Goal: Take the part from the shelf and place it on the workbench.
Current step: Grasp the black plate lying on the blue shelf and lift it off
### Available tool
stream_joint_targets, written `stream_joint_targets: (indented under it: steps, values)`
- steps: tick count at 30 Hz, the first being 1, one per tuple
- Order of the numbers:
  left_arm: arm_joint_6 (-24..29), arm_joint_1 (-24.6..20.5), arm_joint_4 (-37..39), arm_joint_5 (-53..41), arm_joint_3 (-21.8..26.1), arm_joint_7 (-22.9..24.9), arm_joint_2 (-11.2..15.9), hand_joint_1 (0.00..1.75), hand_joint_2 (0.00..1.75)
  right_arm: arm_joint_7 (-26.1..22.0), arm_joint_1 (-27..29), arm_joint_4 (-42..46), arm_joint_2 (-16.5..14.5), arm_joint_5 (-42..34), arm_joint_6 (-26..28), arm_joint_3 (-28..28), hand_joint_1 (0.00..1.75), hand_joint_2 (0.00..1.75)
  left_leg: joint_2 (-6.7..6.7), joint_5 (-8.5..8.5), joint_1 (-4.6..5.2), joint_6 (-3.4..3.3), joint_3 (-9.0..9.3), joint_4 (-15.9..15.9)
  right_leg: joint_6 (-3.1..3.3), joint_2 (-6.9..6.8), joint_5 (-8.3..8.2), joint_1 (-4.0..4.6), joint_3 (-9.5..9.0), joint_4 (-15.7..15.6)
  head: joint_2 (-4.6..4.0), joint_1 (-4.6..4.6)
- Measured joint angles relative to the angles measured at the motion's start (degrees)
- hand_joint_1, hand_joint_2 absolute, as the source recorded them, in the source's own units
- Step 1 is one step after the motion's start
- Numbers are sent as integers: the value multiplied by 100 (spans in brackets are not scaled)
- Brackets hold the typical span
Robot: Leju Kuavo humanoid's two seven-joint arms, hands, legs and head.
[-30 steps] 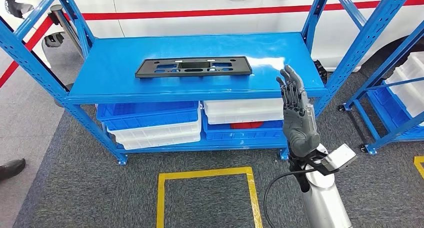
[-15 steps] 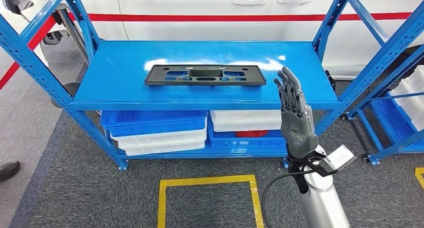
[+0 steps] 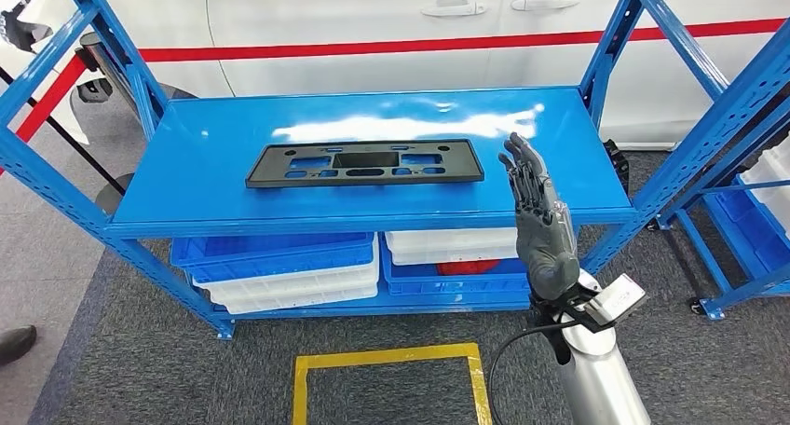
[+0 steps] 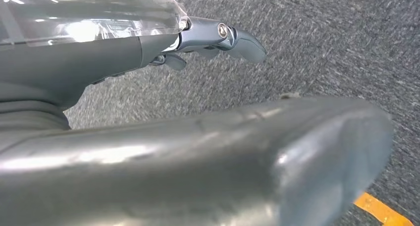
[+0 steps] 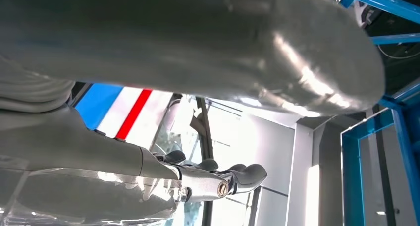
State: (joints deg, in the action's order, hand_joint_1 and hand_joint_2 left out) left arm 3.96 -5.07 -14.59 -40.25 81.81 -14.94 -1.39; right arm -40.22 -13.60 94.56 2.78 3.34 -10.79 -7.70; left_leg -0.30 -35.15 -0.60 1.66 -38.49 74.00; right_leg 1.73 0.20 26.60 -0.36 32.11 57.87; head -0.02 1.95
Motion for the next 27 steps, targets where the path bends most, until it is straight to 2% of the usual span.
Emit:
stream_joint_targets:
  steps: [1, 3, 4, 5, 6, 8, 10, 11, 13, 14, 15, 16, 17, 18, 19, 20, 21, 22, 24, 25, 27]
  values:
    - [0, 6, 1, 2, 0, 1, -1, 0, 0, 0, 1, -5, -1, 0, -1, -11, 0, 0, 0, 140, -2, -6, -20, -183, -7, 3, 52, 0, -73, 0, 0, -1]
    - [0, 15, 1, 5, 0, 0, 2, 0, 0, 0, -3, -10, -3, 0, -5, -30, 0, 0, 4, 729, 1, -54, 117, -921, -33, 1, 162, 3, -227, -2, 0, -1]
    - [1, 19, 1, 6, 0, 0, 4, 0, 0, 1, -5, -17, -5, 2, -16, -40, 0, 0, 7, 939, 13, -87, 187, -1236, -56, 5, 213, 9, -285, -1, 0, -1]
    - [1, 22, 1, 7, 0, 1, 7, 0, 0, 3, -9, -25, -9, 4, -35, -55, 0, 0, 8, 1072, 29, -124, 241, -1444, -88, 8, 262, 15, -322, -10, 0, 0]
    - [2, 25, 1, 8, 0, 1, 8, 0, 0, 5, -11, -33, -14, 8, -66, -74, 0, 0, 9, 1108, 41, -166, 260, -1542, -126, 13, 281, 20, -347, 6, 0, 0]
    - [3, 21, 1, 9, 0, -1, 7, 0, 0, 6, -18, -46, -22, 30, -135, -129, 0, 0, 3, 1092, 45, -255, 340, -1592, -206, 15, 301, 21, -387, 46, 0, 0]
    - [1, 13, 1, 10, 0, -5, 6, 0, 0, 3, -24, -55, -26, 61, -185, -185, 0, 0, -2, 1101, 33, -327, 448, -1641, -255, 10, 361, 10, -307, 306, 0, -1]
    - [1, 8, 1, 9, 0, -7, 6, 0, 0, 2, -17, -58, -27, 74, -198, -213, 0, 0, -2, 1092, 29, -351, 495, -1654, -272, 7, 451, 1, -156, 577, 0, -1]
    - [0, 7, 1, 6, -1, -12, 6, 0, 0, 0, 40, -61, -28, 86, -208, -259, 0, 0, -6, 1037, 30, -378, 546, -1656, -296, 7, 729, -5, 306, 1263, 0, -1]
    - [-2, 14, 1, 2, -1, -16, 6, 0, 0, 0, 87, -62, -27, 91, -209, -279, 0, 0, -10, 1000, 31, -380, 580, -1655, -303, 6, 844, -8, 517, 1500, 0, -1]
    - [-7, 25, 1, -4, -3, -22, 6, 0, 0, 0, 133, -62, -26, 98, -209, -297, 0, 0, -14, 957, 31, -377, 626, -1655, -308, 6, 863, -9, 653, 1570, 0, -1]
    - [-15, 36, 1, -14, -5, -28, 6, 0, 0, 0, 171, -62, -23, 111, -205, -319, 0, 0, -17, 913, 32, -370, 684, -1655, -308, 4, 753, -9, 693, 1447, 0, -1]
    - [-27, 44, 1, -28, -9, -32, 5, 0, 0, 0, 198, -62, -20, 133, -198, -346, 0, 0, -19, 866, 33, -360, 748, -1656, -301, 2, 517, -7, 638, 1146, 0, -1]
    - [-41, 48, 1, -40, -14, -36, 2, 0, 0, 0, 219, -63, -13, 160, -189, -375, 0, 0, -19, 822, 33, -347, 803, -1658, -283, -4, 211, 0, 526, 751, 0, -1]
    - [-55, 49, 2, -52, -17, -38, -3, 0, 0, 1, 239, -66, -4, 187, -172, -406, 0, 0, -24, 776, 40, -324, 853, -1658, -254, -10, 24, 17, 425, 422, 0, -2]
    - [-68, 47, 2, -62, -22, -43, -8, 0, 0, 2, 256, -73, 4, 218, -147, -444, 0, 0, -27, 732, 46, -293, 886, -1663, -214, -12, -81, 35, 349, 196, 0, -1]
    - [-78, 47, 3, -67, -27, -50, -14, 0, 0, 1, 270, -82, 12, 245, -122, -487, 0, 0, -28, 711, 53, -258, 920, -1650, -170, -10, -126, 47, 311, 75, 0, 0]
    - [-85, 48, 5, -71, -32, -61, -17, 0, 0, 2, 275, -94, 20, 267, -98, -531, 0, 0, -29, 707, 62, -217, 953, -1630, -125, -3, -95, 53, 294, 54, 0, 0]
    - [-87, 50, 7, -72, -38, -77, -18, 0, 0, 1, 258, -123, 29, 290, -79, -618, 0, 0, -21, 693, 63, -150, 987, -1532, -47, 5, -171, 27, 203, 1, 0, 0]
    - [-86, 47, 8, -70, -39, -78, -19, 0, 0, 1, 228, -143, 32, 291, -84, -658, 0, 0, -17, 642, 57, -114, 930, -1393, -15, 2, -171, 16, 151, -8, 0, 1]
    - [-76, 29, 9, -64, -39, -67, -22, 0, 0, 2, 157, -191, 32, 291, -102, -739, 0, 0, -9, 399, 31, -54, 614, -821, 24, -7, -137, 5, 85, -21, 0, 2]
